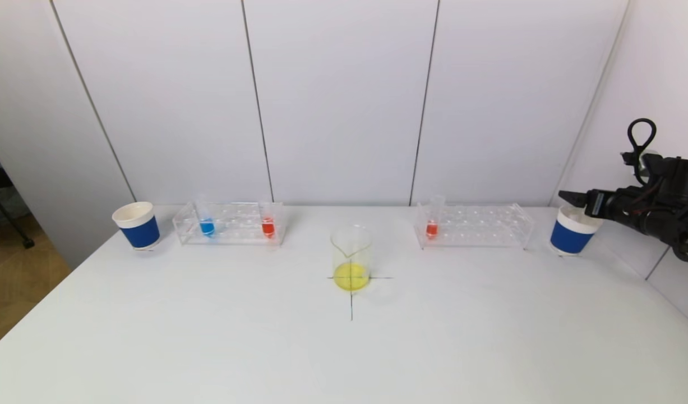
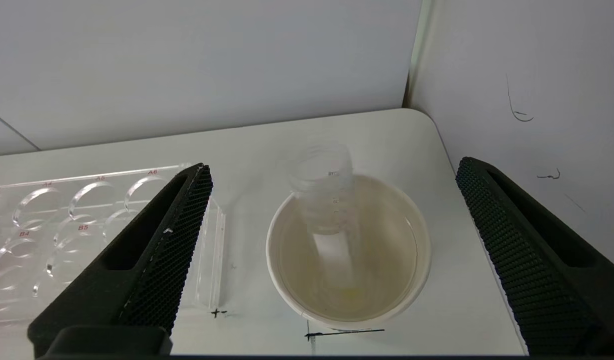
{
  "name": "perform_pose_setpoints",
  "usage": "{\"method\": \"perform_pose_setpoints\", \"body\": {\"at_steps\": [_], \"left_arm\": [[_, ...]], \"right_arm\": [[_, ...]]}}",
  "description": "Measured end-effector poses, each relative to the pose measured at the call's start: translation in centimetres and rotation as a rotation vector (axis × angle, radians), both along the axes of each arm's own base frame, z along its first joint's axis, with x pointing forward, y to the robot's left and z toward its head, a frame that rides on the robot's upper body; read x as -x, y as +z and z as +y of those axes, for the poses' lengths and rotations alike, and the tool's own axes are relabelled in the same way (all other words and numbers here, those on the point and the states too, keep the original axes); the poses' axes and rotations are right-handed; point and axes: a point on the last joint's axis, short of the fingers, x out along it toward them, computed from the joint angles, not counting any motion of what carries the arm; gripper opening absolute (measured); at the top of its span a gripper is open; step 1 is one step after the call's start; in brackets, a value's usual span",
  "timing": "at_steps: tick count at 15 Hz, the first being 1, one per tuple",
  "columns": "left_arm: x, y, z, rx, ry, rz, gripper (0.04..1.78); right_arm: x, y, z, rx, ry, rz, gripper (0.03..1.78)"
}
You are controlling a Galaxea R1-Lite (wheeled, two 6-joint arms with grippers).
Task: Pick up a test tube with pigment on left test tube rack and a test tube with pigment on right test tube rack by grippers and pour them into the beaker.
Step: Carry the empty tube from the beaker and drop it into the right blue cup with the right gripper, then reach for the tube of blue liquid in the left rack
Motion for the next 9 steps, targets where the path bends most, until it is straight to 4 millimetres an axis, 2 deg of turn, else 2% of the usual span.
{"method": "perform_pose_setpoints", "body": {"at_steps": [6,9], "left_arm": [[0.0,0.0,0.0,0.0,0.0,0.0,1.76],[0.0,0.0,0.0,0.0,0.0,0.0,1.76]], "right_arm": [[0.2,0.3,0.1,0.003,0.001,-0.005,1.77],[1.0,1.6,1.0,0.006,0.014,-0.024,1.77]]}}
